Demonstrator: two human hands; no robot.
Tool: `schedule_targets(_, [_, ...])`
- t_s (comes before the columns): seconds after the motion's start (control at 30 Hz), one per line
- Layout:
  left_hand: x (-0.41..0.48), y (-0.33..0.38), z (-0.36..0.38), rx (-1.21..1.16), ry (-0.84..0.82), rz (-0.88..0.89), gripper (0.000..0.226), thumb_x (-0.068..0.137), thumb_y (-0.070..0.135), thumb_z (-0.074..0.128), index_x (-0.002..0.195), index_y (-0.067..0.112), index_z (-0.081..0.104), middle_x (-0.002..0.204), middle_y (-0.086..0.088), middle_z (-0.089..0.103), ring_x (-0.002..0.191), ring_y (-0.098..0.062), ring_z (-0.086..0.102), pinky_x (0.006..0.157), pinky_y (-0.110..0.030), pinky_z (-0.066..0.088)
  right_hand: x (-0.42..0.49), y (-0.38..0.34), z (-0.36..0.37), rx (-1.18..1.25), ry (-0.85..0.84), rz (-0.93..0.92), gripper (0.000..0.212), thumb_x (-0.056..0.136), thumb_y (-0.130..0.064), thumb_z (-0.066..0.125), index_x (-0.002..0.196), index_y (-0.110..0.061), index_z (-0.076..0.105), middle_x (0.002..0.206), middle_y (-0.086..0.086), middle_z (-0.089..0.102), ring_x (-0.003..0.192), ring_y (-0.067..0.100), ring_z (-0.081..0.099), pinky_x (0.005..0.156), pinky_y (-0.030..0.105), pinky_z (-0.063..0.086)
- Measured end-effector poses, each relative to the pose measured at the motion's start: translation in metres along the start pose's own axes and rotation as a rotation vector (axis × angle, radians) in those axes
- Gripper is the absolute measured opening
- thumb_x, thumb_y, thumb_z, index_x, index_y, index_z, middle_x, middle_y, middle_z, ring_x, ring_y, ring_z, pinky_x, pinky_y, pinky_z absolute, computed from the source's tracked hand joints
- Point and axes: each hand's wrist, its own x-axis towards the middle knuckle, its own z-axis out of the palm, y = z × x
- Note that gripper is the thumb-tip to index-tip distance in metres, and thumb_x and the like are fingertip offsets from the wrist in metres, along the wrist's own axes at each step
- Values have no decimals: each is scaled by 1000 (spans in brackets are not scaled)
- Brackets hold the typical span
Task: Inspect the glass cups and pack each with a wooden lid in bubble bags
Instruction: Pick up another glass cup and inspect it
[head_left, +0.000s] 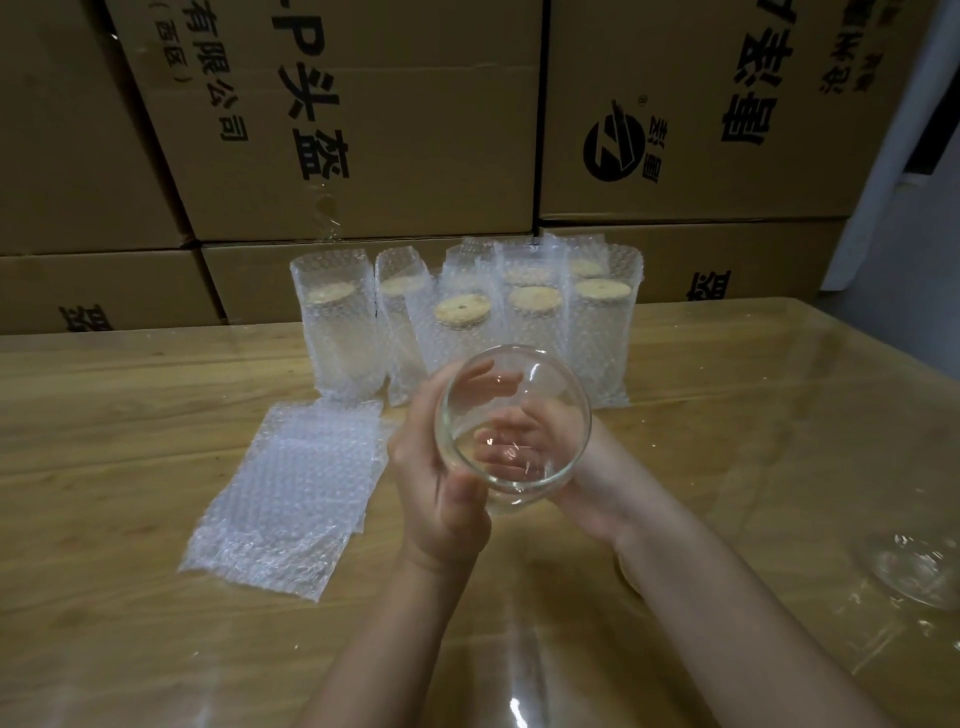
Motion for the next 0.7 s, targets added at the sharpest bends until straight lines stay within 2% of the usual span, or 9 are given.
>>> schedule_targets(0.07, [-2,0,1,4,-5,-24,86,80,78,44,112,-1,58,105,-12,66,95,-47,62,82,-66,46,-1,1,4,203,-48,20,40,57,-29,72,89,-6,70,85,10,68,72,19,67,76,33,54])
schedule_targets(0.13, [-3,0,1,25,-17,-33,85,80,78,44,112,1,59,104,-15,67,95,-46,62,82,-66,46,0,4,8,300,-61,45,48,49,-27,75,91,-6,66,83,9,66,69,17,66,68,29,55])
schedule_targets(0.23, [1,-1,-4,33,-17,-40,77,79,80,43,111,12,63,104,-2,69,96,-41,64,83,-63,48,0,9,10,295,-18,108,35,72,-24,62,102,-6,63,93,12,63,76,21,63,67,29,52])
schedule_targets(0.33, [0,-6,-7,206,-47,28,80,83,79,36,113,9,59,104,6,70,100,-18,67,85,-42,53,-2,10,12,204,71,126,38,91,-24,51,120,-1,61,109,16,64,99,28,61,82,38,46])
schedule_targets(0.4, [1,-8,-8,315,-54,60,87,84,79,33,114,1,57,106,4,69,101,-12,66,85,-32,53,-3,9,15,212,104,21,34,86,-16,57,118,-5,64,105,13,64,101,27,59,83,38,44])
schedule_targets(0.47, [1,-8,-10,400,-49,84,87,85,78,31,114,1,58,107,-7,68,100,-17,66,84,-32,53,-6,8,19,253,131,-112,22,88,-15,54,96,-15,75,94,5,69,91,20,64,76,31,48])
schedule_targets(0.53, [0,-8,-10,475,-47,93,85,87,78,29,113,3,60,107,-6,67,98,-18,66,83,-31,53,-10,5,21,315,155,-209,45,99,-27,37,82,-23,78,93,-2,74,89,11,69,74,25,53])
schedule_targets(0.6, [-2,-6,-9,520,-58,37,91,86,79,24,113,0,62,106,-6,69,97,-19,67,80,-35,53,-15,2,23,330,185,-341,52,98,-43,29,95,-23,76,108,-2,72,105,8,65,87,27,49])
schedule_targets(0.7, [-3,-2,-7,539,-64,-77,95,83,82,18,117,5,61,102,-4,71,95,-19,68,78,-37,53,-23,-3,30,148,242,-584,50,91,-52,32,112,-27,69,123,-10,65,121,6,55,103,33,39])
